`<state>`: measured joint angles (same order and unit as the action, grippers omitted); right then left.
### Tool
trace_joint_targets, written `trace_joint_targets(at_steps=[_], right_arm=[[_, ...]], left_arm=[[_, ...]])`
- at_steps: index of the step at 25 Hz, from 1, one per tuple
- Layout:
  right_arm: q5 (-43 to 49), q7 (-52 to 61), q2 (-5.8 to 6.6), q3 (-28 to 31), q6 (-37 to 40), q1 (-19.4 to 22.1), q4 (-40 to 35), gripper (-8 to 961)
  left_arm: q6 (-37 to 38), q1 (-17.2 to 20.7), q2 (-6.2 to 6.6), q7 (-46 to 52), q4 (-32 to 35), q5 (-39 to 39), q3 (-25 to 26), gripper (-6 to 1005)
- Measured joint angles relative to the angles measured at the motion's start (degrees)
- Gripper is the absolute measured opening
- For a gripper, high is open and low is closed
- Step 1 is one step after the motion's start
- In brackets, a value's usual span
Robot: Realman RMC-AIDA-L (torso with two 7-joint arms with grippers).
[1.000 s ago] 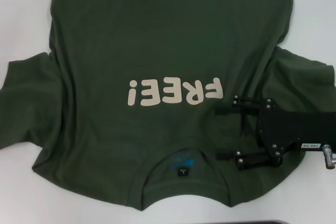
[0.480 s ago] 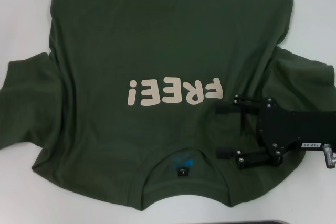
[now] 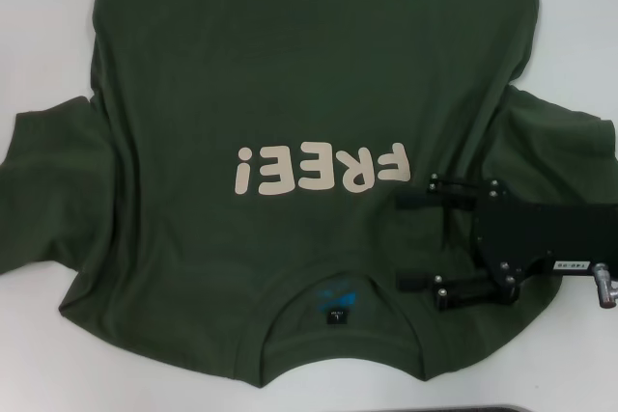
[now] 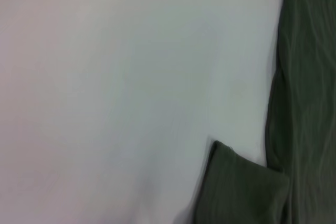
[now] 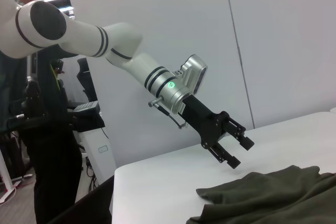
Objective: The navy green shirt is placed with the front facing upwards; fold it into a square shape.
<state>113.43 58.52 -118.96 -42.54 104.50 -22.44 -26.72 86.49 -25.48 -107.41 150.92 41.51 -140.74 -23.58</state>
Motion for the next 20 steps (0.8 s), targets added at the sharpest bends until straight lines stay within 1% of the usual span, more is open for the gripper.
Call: trace_joint_targets(at_steps=[4, 8, 14, 20], right_arm=[[0.0, 0.5, -0.02, 0.0, 0.0, -0.1, 0.0, 920], [0.1, 0.6, -0.04, 0.0, -0.2, -0.1, 0.0, 920], [0.1, 0.6, -0.04, 0.0, -0.3, 0.0, 0.0, 920], [0.1, 0.6, -0.04, 0.0, -0.4, 0.1, 0.0, 920]], left_arm=[[-1.5, 0.0, -0.28, -0.1, -0.1, -0.1, -0.1, 780], [-4.2, 0.0, -1.62, -0.4, -0.2, -0.3, -0.3, 764], [-6.4, -0.2, -2.89, -0.6, -0.3, -0.4, -0.4, 762], [-7.5, -0.3, -3.0, -0.9, -1.2, -0.4, -0.4, 760]])
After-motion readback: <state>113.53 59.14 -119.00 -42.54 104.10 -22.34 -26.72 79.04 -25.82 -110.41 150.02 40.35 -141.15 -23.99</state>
